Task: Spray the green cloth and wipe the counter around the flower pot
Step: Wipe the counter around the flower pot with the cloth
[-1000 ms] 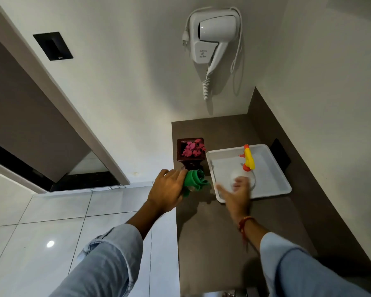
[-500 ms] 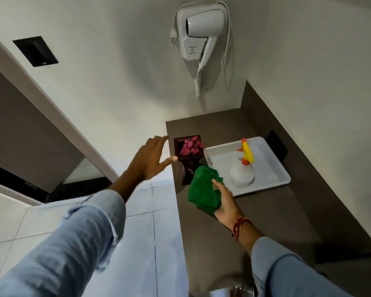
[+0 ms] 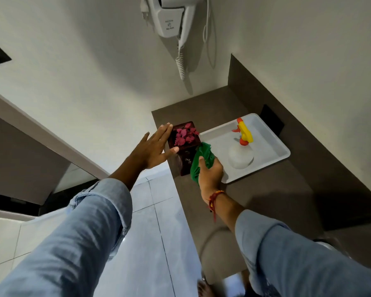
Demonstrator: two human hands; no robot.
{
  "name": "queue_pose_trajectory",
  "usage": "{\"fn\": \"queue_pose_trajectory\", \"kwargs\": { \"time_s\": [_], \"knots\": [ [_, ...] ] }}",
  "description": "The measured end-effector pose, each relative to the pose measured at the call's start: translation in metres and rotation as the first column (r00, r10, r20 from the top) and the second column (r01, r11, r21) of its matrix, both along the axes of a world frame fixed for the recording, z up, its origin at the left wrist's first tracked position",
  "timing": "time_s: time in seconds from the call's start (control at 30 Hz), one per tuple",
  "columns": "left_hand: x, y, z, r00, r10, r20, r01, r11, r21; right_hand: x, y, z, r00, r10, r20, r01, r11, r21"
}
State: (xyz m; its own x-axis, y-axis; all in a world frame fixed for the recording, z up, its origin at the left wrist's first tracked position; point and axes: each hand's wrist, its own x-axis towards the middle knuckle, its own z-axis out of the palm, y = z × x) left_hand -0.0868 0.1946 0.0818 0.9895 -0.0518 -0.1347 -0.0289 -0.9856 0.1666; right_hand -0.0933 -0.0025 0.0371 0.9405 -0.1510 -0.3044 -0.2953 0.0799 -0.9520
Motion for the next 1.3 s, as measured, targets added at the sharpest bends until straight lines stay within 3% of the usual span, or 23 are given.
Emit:
{"fn": "queue_pose_trajectory", "kwargs": {
  "time_s": [0.23, 0.43, 0.57, 0.67, 0.77, 1.03, 1.3],
  "knots": [
    [0.004, -0.001, 0.003, 0.998, -0.001, -0.064, 0.001, 1.000, -0.002, -0.013, 0.053, 0.015, 0.997, -0.078, -0.008, 0.078, 0.997, -0.009],
    [0.005, -0.003, 0.004, 0.995, 0.014, -0.097, -0.016, 1.000, -0.017, -0.027, 0.063, 0.009, 0.999, 0.035, 0.038, -0.028, 0.983, -0.180],
    [0.006, -0.001, 0.003, 0.994, 0.016, -0.112, -0.019, 0.999, -0.026, -0.037, 0.048, -0.006, 0.942, 0.334, 0.030, -0.302, 0.882, -0.362],
    [0.005, -0.001, 0.001, 0.995, 0.016, -0.100, -0.020, 0.999, -0.039, -0.037, 0.029, -0.014, 0.957, 0.289, -0.029, -0.269, 0.845, -0.463],
    [0.005, -0.001, -0.001, 0.996, 0.015, -0.085, -0.019, 0.999, -0.050, -0.024, 0.012, -0.018, 0.975, 0.208, -0.081, -0.210, 0.739, -0.640],
    [0.008, 0.001, -0.006, 0.996, 0.012, -0.093, -0.018, 0.998, -0.059, 0.006, 0.046, -0.031, 0.964, 0.260, -0.046, -0.225, 0.716, -0.660],
    [0.006, -0.004, -0.002, 0.995, 0.013, -0.100, -0.023, 0.995, -0.099, -0.006, 0.059, -0.054, 0.896, 0.424, -0.132, -0.373, 0.558, -0.741]
  ]
}}
